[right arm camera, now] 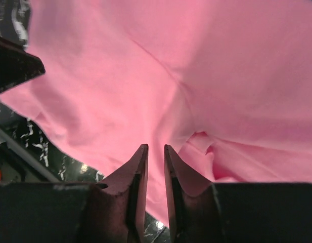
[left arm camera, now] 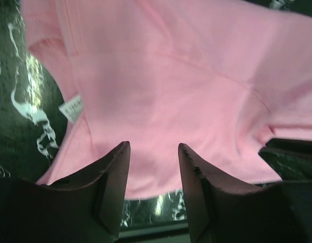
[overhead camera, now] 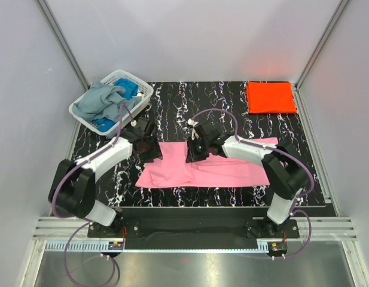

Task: Fold and stack the t-shirts
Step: Fold the tshirt

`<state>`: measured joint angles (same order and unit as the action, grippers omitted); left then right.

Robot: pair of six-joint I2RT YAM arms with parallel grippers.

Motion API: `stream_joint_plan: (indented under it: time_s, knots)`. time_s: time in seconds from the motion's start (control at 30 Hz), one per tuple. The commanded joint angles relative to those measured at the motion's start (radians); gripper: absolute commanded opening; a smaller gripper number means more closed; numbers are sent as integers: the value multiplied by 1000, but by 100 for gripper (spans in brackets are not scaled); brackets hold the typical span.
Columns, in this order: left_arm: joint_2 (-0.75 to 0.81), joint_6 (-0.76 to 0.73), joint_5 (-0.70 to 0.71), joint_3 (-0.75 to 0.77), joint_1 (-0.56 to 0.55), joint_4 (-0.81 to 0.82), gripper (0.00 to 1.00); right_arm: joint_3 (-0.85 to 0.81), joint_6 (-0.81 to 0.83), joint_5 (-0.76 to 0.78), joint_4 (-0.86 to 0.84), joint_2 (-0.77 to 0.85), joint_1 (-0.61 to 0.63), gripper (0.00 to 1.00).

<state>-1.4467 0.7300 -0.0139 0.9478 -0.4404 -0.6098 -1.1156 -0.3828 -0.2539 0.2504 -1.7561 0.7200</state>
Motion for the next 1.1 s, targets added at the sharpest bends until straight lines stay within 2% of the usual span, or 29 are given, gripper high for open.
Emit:
stream_joint_plan:
  time_s: [0.0,0.2,0.33,0.47,0.67,0.8,0.83,0.9,1.07]
  knots:
    - [-140,-23,70,58,42,54,48,-43,-45,98,-28,-63,-2,25]
    - [-297,-30,124,147,94,7,48,43,-100,223,-69,-16,-44,25]
    - [-334,-23,152,187,100,-13,49,65,-91,199,-83,41,-45,27]
    - [-305,-29,154,224,100,-38,49,33,-100,243,-2,108,-71,28]
    - [-238,-76,103,267,89,-7,50,68,-157,340,125,179,-263,25]
    - [-300,-83,57,278,91,19,50,144,-169,352,142,236,-422,25]
    - [-314,-78,57,267,91,27,50,169,-141,355,144,241,-494,25]
    - [-360,-64,118,267,89,22,50,171,-114,384,156,227,-563,24]
    - [-466,-78,158,321,91,1,50,174,-90,397,162,133,-703,22]
